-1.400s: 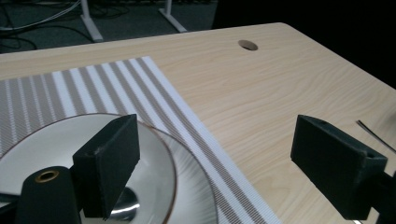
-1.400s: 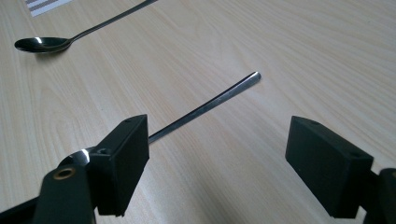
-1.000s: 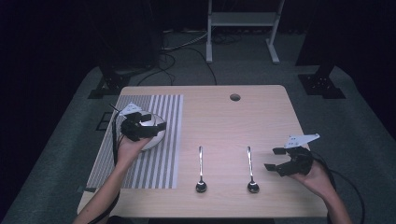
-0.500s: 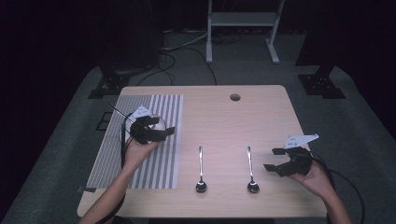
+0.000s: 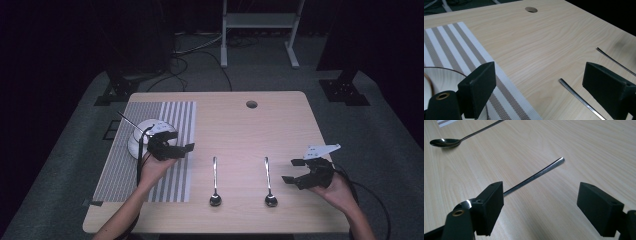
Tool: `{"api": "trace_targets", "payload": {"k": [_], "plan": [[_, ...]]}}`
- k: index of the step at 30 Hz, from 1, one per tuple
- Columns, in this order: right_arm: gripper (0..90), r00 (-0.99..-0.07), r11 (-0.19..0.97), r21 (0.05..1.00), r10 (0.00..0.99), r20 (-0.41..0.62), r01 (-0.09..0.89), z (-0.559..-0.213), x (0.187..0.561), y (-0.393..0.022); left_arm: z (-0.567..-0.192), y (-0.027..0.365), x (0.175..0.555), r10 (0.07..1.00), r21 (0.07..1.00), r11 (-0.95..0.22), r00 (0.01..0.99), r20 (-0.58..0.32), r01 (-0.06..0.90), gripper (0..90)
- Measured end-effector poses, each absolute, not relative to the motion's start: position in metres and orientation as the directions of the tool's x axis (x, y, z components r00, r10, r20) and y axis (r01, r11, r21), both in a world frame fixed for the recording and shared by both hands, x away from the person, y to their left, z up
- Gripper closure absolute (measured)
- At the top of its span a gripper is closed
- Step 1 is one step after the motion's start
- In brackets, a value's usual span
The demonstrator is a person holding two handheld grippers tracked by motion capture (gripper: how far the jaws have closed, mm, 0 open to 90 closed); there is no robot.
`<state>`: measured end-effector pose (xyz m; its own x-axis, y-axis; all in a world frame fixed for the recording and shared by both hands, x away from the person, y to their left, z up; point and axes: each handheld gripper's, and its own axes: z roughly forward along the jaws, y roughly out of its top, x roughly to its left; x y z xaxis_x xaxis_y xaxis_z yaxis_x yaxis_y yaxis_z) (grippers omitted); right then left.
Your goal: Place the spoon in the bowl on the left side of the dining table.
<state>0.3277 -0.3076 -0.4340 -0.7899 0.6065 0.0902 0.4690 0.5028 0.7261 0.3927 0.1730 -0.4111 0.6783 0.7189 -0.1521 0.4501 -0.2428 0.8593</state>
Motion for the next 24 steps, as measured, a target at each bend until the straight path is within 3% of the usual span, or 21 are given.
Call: {"api": "trace_targets", "payload": {"k": [16,24], "plan": [[20.2,-0.786,0.495,0.729,0.612,0.094,0.473,-0.434,0.325,-0.310,-0.433,0.150,0.376,0.656,0.837,-0.268,0.727,-0.205,0.478,10.8],[20.1,-0.788,0.496,0.728,0.608,0.098,0.473,-0.437,0.323,-0.308,-0.438,0.144,0.362,0.632,0.835,-0.301,0.752,-0.187,0.461,10.8]]}}
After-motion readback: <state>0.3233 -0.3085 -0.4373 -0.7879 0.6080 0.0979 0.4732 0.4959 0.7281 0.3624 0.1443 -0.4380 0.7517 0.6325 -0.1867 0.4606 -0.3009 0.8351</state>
